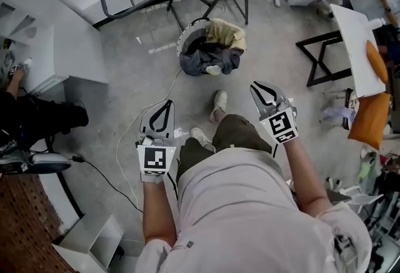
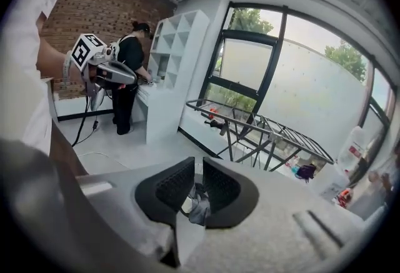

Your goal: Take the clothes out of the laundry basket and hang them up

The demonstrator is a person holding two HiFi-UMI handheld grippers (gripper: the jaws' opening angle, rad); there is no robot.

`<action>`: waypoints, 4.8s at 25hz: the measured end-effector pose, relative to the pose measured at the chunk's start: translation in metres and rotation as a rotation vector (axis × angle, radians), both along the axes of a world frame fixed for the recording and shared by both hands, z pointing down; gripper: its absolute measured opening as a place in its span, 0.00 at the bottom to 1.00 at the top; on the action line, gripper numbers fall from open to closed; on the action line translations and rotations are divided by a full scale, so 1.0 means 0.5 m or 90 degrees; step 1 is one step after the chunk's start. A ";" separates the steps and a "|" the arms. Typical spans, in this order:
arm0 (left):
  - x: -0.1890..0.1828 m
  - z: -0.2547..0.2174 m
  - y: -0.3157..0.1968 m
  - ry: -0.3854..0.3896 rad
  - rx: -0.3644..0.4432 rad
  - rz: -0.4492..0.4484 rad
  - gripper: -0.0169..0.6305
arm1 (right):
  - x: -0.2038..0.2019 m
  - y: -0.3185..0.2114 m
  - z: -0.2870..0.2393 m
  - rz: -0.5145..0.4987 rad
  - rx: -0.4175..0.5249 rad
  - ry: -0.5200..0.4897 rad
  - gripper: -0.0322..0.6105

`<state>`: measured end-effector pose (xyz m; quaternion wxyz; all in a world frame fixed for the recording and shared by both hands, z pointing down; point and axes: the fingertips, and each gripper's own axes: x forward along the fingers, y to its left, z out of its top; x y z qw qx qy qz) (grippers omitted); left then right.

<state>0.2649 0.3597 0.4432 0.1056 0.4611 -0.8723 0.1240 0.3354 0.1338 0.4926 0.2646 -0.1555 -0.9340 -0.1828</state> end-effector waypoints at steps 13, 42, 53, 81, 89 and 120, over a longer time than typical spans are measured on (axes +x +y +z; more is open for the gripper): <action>-0.311 0.132 -0.102 0.132 -0.106 -0.017 0.03 | -0.295 -0.137 0.286 0.028 -0.083 0.162 0.17; -0.530 0.472 -0.100 0.338 -0.318 -0.057 0.41 | -0.433 -0.270 1.072 0.119 -0.175 0.597 0.60; -0.598 0.464 -0.113 0.335 -0.275 0.020 0.41 | -0.478 -0.311 0.926 0.192 -0.140 0.513 0.09; -0.672 0.317 -0.353 0.162 -0.180 0.464 0.41 | -0.556 -0.302 -0.049 0.449 -0.072 -0.123 0.08; -0.593 0.262 -0.517 0.130 -0.153 0.541 0.41 | -0.563 -0.335 -0.363 0.439 -0.019 -0.309 0.07; -0.473 0.425 -0.806 0.219 -0.274 0.441 0.04 | -0.383 -0.536 -0.676 0.409 -0.084 -0.540 0.07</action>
